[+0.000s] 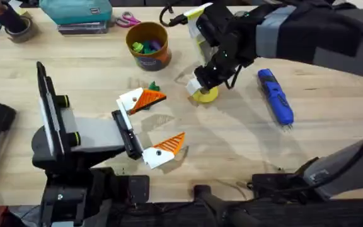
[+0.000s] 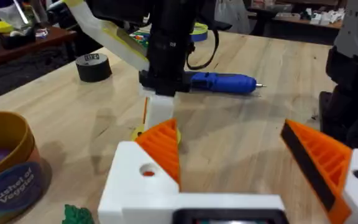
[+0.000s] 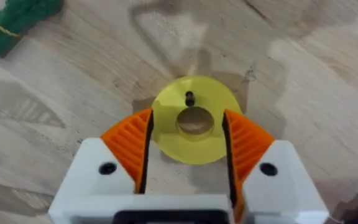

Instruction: Pick up the gripper from the table and insert it into the empty holder that is missing its gripper. Then pick up a screw, insert it into the mounting hole, and use the screwdriver to tighten it. Finally, clean up the table by picking up the vegetable and placing it into the bucket.

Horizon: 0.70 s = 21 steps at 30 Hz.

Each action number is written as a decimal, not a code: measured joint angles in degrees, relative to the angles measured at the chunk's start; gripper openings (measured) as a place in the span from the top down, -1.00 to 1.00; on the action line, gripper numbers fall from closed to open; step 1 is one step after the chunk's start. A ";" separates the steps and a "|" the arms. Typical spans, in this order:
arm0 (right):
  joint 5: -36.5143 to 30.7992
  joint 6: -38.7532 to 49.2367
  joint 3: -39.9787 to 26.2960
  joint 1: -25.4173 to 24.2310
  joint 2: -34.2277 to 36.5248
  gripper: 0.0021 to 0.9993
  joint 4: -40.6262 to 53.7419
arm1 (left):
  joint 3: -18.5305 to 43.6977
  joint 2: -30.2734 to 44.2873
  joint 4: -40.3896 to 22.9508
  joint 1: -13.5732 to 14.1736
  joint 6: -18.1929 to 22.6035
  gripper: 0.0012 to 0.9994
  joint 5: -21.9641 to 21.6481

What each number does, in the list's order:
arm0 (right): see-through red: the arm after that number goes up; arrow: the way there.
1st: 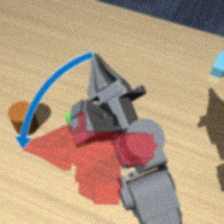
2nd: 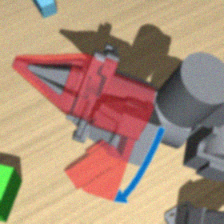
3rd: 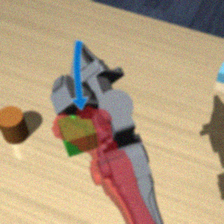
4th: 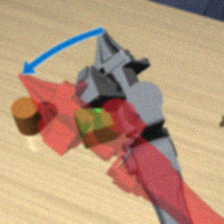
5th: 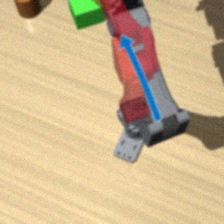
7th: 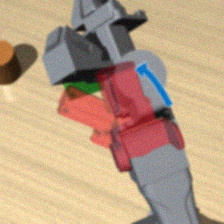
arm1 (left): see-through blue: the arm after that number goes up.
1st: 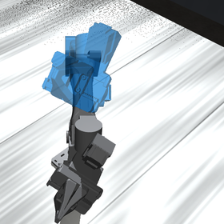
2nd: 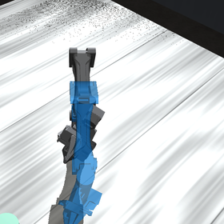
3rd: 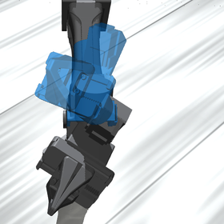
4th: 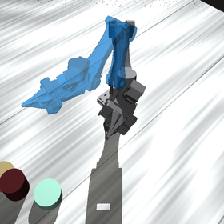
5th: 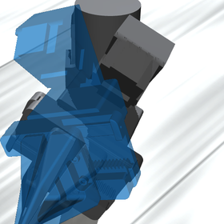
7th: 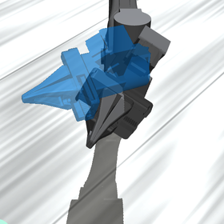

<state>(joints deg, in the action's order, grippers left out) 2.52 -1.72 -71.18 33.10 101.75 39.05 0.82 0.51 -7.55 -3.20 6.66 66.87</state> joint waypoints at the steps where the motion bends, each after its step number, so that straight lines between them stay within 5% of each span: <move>1: 0.00 0.00 0.00 0.00 0.00 -0.27 -0.09 | 0.00 0.00 0.00 0.00 0.00 -0.97 0.02; 21: -0.15 0.00 -3.19 0.00 1.40 -0.20 0.45 | 0.00 0.00 0.00 0.00 0.00 -0.97 0.02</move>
<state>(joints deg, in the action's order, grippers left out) 2.37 -1.72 -74.37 33.10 103.15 39.51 0.82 0.51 -7.55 -3.20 6.66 66.89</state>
